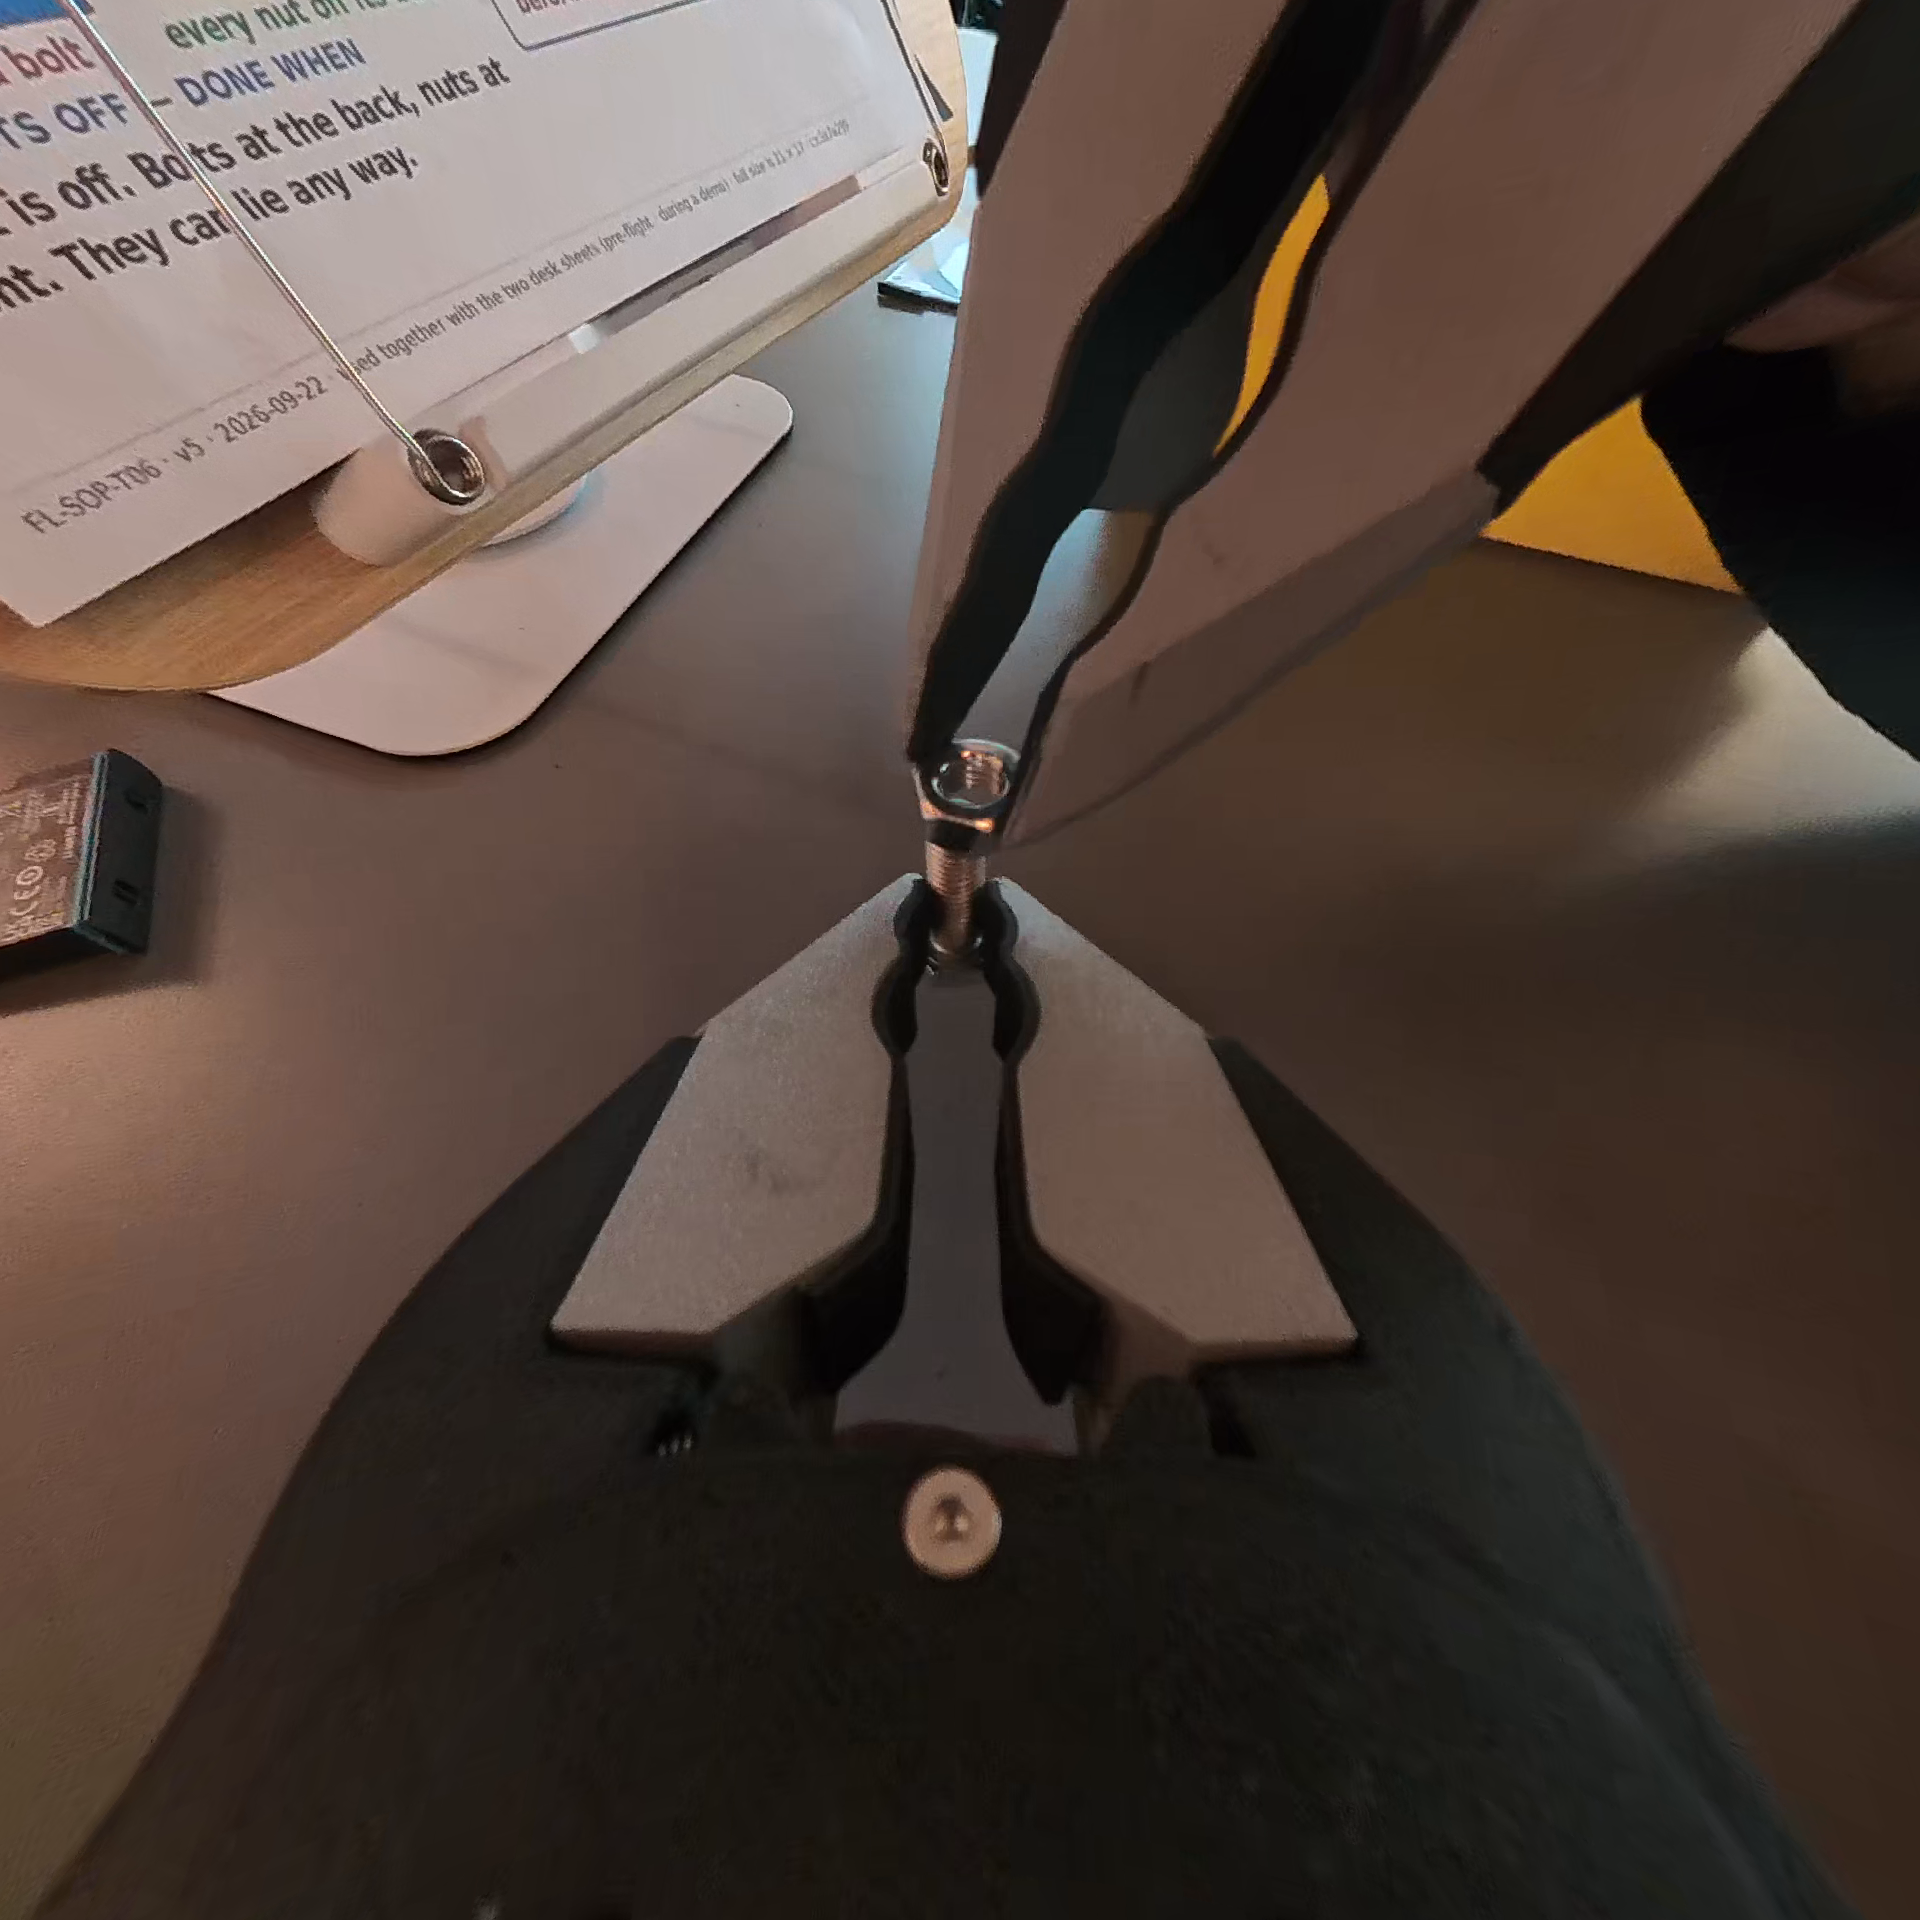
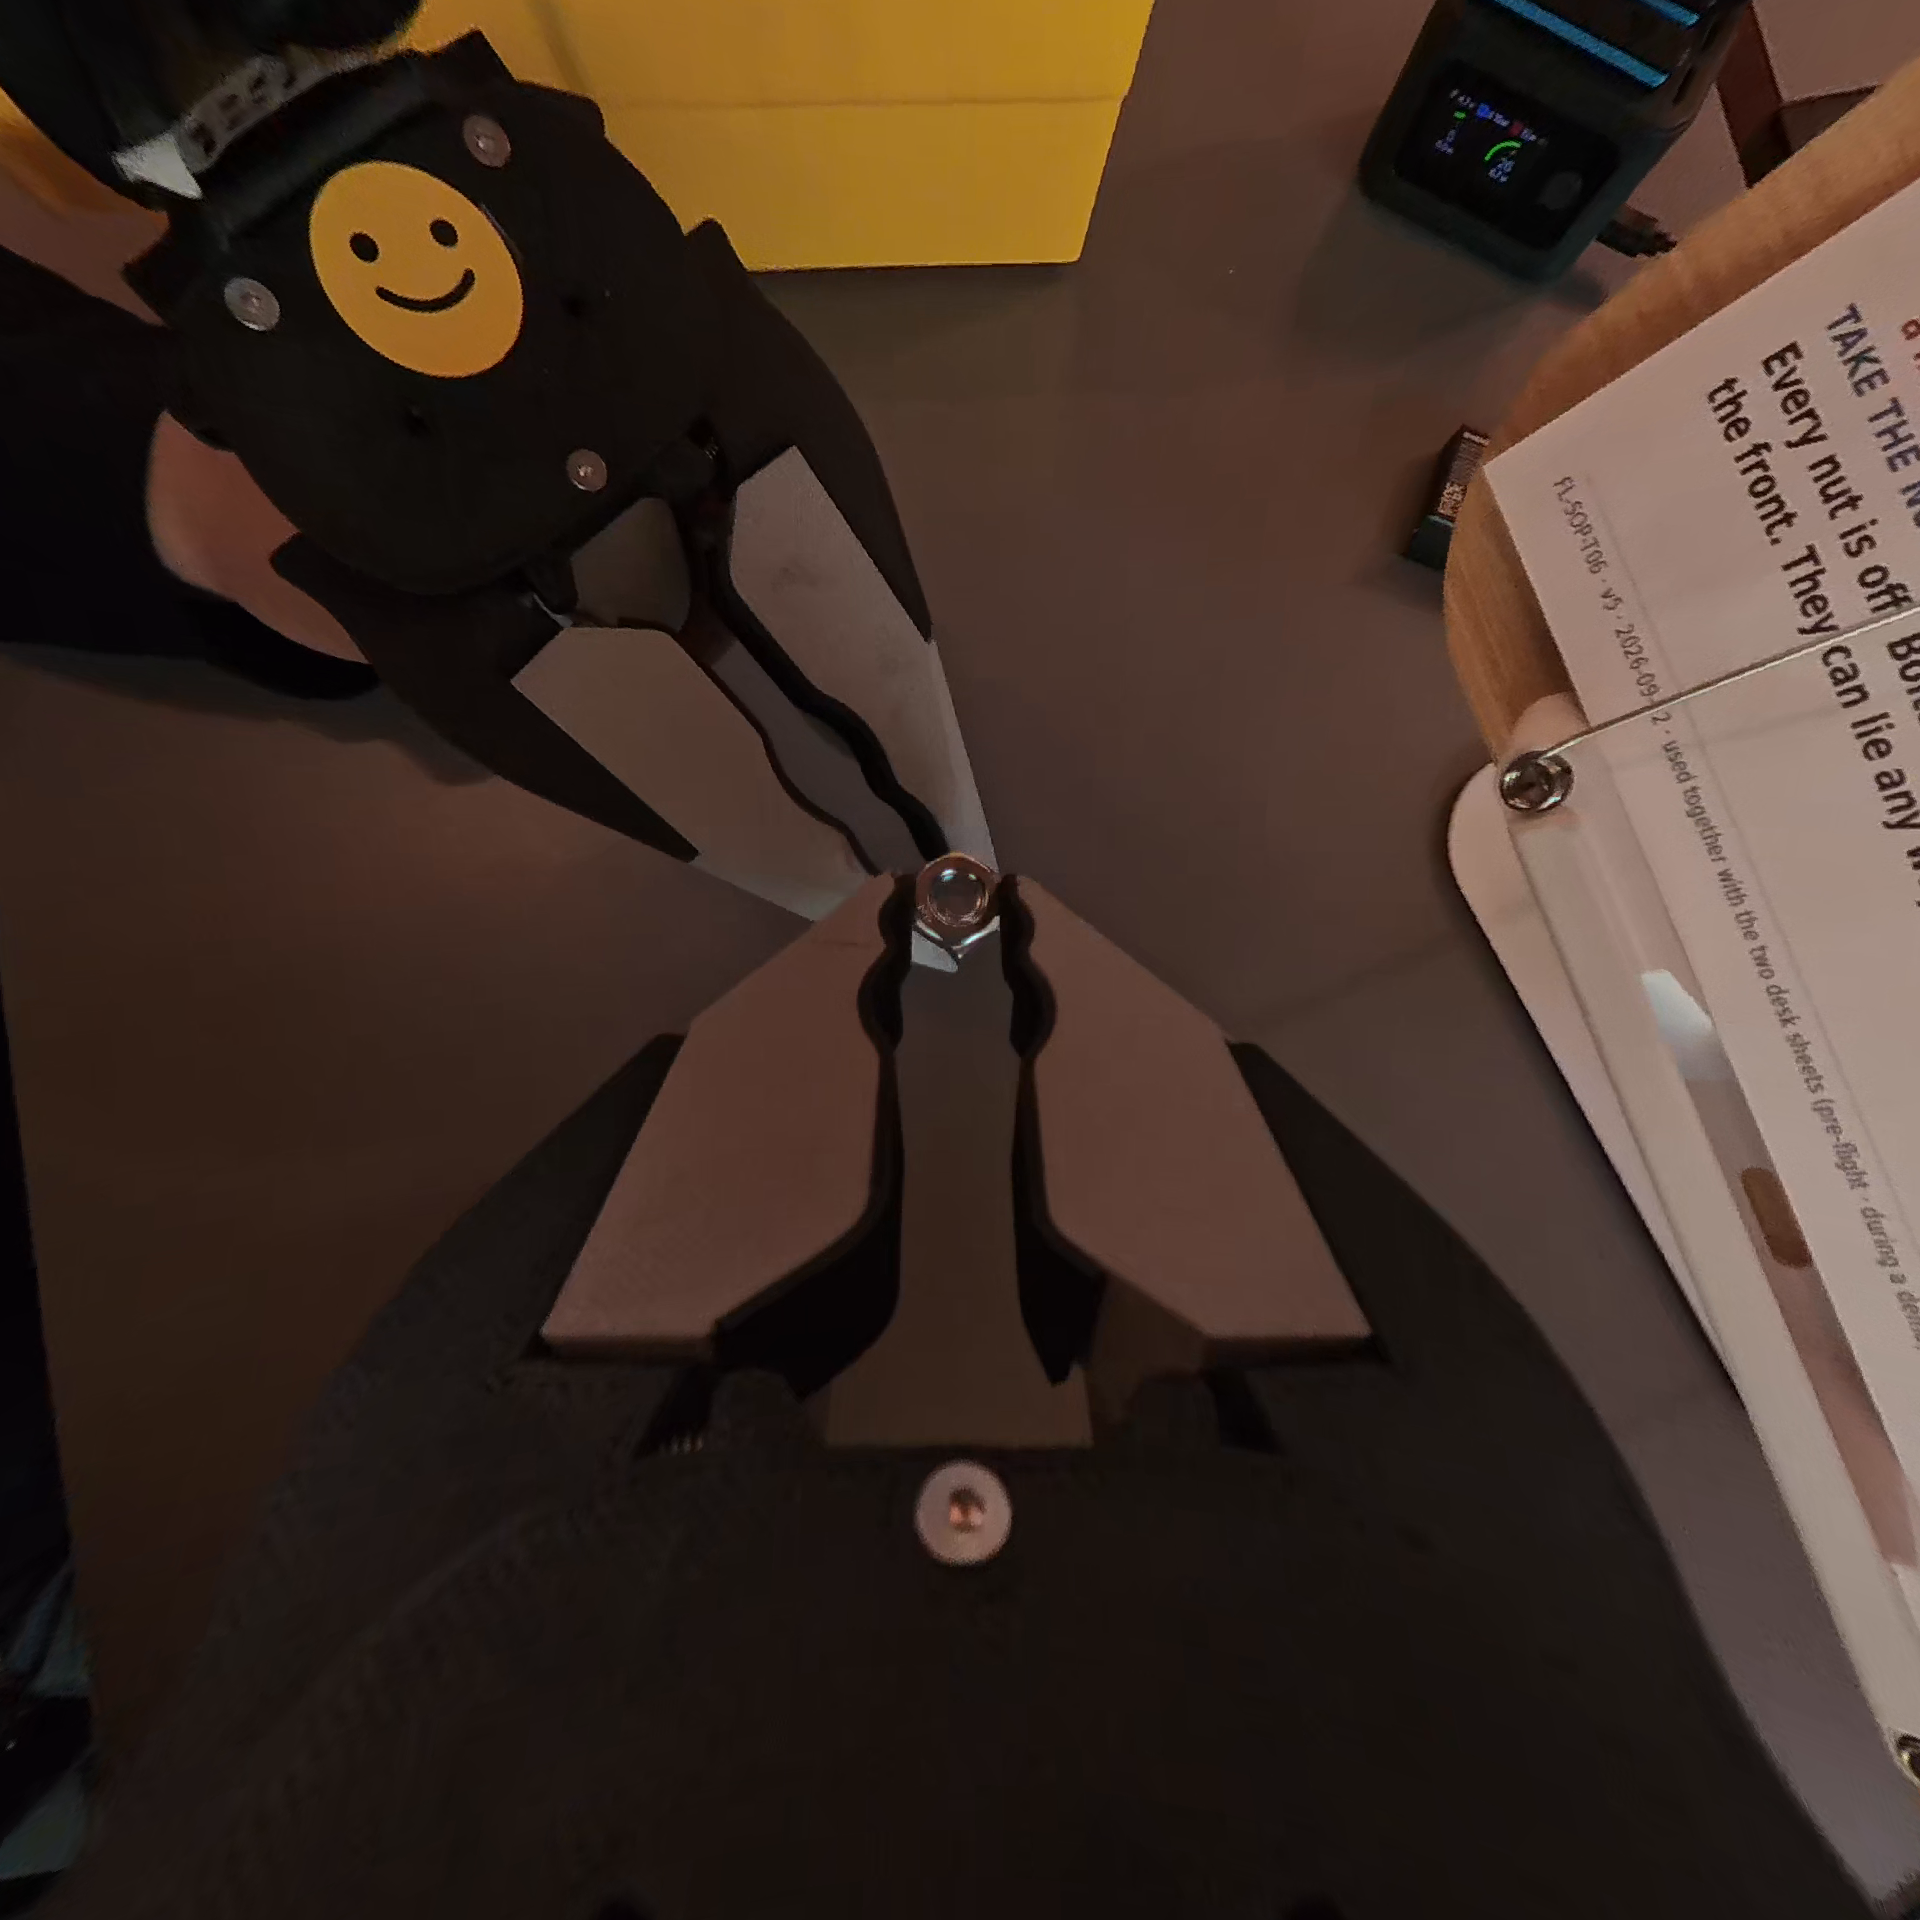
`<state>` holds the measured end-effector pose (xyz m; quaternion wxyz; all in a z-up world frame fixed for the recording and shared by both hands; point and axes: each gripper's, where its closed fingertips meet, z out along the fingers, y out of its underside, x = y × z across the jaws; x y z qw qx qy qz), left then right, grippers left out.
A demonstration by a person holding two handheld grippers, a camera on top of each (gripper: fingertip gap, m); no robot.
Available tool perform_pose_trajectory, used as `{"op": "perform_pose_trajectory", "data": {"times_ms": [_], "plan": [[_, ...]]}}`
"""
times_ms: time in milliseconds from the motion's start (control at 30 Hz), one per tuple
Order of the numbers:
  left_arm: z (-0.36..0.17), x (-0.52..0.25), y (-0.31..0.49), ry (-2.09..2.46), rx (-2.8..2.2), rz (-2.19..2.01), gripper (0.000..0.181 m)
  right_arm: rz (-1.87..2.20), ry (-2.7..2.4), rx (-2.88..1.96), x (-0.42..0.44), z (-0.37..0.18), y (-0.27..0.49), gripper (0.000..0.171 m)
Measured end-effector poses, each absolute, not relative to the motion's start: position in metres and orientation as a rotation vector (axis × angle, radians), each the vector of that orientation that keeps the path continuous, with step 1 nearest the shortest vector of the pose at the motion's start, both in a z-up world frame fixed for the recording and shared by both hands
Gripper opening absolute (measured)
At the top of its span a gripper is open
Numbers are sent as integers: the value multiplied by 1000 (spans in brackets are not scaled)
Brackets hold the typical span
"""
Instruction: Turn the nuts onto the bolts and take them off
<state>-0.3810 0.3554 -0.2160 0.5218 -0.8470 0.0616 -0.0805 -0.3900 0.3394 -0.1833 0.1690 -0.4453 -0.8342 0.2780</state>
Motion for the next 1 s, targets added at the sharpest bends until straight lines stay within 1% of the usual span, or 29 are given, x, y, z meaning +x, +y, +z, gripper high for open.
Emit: {"op": "perform_pose_trajectory", "data": {"times_ms": [633, 1000], "plan": [[-216, -381, 355, 169, -2034, -136, 8, 774, -2369, -1283, -391, -186, 339, 13], [-218, -388, 354, 131, -2058, -74, 7, 648, -2291, -1355, -397, -188, 339, 13]]}}
